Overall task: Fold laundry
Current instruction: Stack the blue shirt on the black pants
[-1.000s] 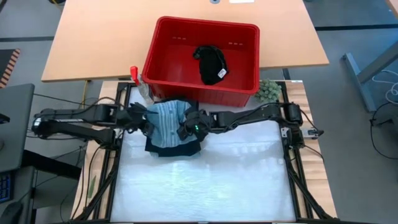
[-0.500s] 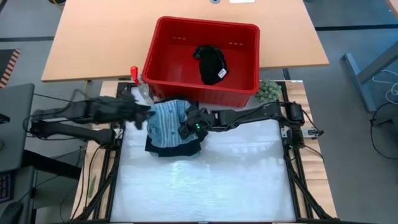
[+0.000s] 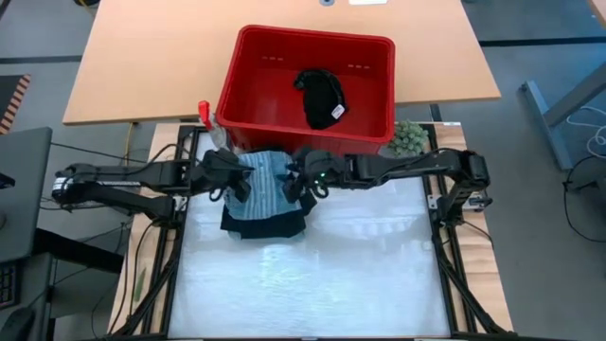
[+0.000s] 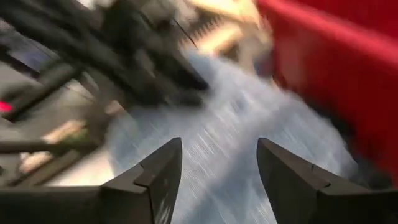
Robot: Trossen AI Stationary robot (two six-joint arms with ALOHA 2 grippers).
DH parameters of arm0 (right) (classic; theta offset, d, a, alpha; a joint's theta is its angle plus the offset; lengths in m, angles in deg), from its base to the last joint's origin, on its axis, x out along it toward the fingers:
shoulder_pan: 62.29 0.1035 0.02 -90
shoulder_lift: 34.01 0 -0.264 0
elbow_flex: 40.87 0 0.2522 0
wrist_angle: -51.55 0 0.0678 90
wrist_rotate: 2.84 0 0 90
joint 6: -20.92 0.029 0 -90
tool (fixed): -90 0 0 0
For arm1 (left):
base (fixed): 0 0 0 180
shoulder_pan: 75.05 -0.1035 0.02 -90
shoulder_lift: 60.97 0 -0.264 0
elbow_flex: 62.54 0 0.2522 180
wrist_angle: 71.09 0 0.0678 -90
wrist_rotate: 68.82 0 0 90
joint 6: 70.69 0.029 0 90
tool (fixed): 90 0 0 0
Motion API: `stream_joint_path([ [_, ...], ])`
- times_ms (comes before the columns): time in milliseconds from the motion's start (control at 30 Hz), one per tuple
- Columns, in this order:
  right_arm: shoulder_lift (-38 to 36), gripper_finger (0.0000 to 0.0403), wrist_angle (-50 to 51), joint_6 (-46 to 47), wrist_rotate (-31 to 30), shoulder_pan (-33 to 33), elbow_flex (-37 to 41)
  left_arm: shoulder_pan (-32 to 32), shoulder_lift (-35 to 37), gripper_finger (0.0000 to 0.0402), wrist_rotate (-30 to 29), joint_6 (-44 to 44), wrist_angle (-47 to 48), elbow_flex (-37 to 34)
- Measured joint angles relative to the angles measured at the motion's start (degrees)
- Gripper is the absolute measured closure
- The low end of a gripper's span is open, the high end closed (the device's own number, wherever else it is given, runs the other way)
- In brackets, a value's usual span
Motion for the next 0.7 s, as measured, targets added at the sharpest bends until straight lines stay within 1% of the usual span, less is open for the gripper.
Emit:
stream_joint_path([
  [67, 0.99, 0.0172, -6.45, -3.03, 0.30, 0.66, 0.07, -1.35, -1.14, 0.0305, 1.21, 1.58, -0.29, -0.78],
  [133, 3.51, 0.0179, -12.35, -5.20, 1.71, 1.29, 0.50, -2.81, -1.75, 0.0312, 3.03, 2.44, -0.87, -1.27],
  [233, 9.71, 0.0195, -20.18, -6.07, 4.58, 2.03, 0.65, -4.61, -2.38, 0.0320, 5.61, 1.63, -1.13, -3.24],
  [300, 13.86, 0.0208, -26.60, -7.70, 6.42, 2.29, 0.87, -5.25, -2.20, 0.0323, 6.07, 0.91, -2.31, -4.70],
  [367, 16.93, 0.0223, -31.28, -10.05, 6.67, 2.29, 0.81, -6.02, -1.11, 0.0326, 6.79, 0.71, -2.92, -5.76],
  [433, 20.29, 0.0240, -35.78, -12.32, 6.59, 2.23, 0.47, -7.24, 0.12, 0.0328, 10.03, 0.63, -4.09, -6.72],
  [567, 25.91, 0.0275, -38.43, -14.76, 6.54, 2.23, 0.65, -10.53, 2.41, 0.0329, 19.09, -0.38, -4.37, -8.66],
  [700, 27.26, 0.0300, -37.77, -14.79, 6.48, 2.80, 0.44, -13.57, 3.93, 0.0330, 21.45, 0.17, -4.08, -9.95],
])
